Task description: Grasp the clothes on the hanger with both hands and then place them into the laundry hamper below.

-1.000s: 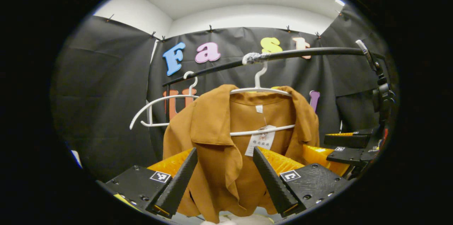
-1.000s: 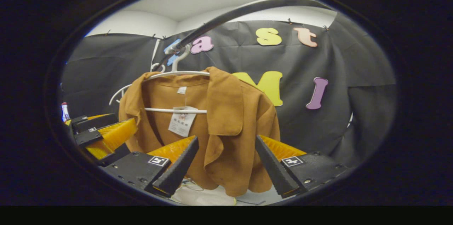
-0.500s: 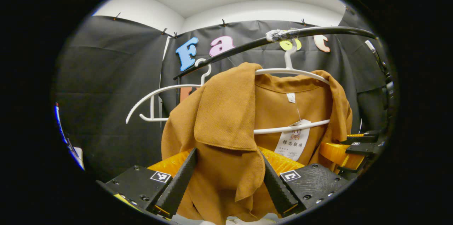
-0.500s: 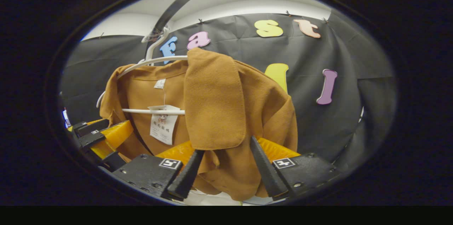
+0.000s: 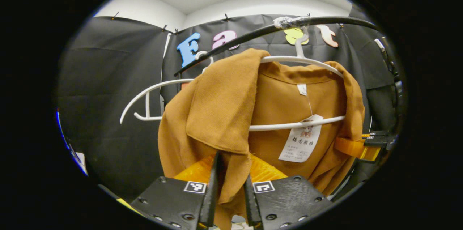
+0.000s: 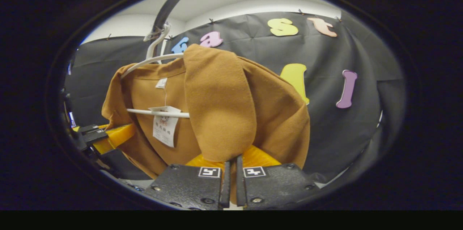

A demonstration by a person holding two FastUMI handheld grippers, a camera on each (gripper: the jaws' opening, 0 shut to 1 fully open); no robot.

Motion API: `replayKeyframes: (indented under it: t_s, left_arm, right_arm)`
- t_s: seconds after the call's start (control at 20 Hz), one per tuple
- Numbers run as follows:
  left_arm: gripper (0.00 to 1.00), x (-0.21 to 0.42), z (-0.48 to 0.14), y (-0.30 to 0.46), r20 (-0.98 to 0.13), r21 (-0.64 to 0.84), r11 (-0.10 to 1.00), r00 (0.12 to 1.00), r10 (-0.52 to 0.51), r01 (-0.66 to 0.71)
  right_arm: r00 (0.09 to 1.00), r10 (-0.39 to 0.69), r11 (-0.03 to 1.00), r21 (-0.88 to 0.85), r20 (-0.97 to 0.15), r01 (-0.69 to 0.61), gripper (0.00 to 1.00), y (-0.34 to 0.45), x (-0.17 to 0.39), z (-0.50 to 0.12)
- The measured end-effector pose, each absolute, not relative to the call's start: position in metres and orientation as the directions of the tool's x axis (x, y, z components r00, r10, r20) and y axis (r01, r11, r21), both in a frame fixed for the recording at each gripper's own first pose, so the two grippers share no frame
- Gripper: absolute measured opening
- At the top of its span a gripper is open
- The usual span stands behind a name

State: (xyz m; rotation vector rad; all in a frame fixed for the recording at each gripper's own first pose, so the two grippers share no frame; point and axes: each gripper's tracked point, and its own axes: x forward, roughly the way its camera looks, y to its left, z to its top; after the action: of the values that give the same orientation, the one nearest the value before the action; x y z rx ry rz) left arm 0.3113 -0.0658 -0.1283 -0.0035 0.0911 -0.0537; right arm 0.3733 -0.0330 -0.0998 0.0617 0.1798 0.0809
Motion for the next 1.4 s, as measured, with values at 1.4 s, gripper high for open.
replayKeyframes:
  t_s: [1.4]
  left_arm:
    - [0.00, 0.283, -0.049, -0.013, -0.052, -0.155, 0.983, 0.993, -0.103, 0.094]
  right_arm:
    - [0.591, 0.770, 0.341, 0.627, 0.240, -0.700, 0.04, -0.024, 0.319, -0.003]
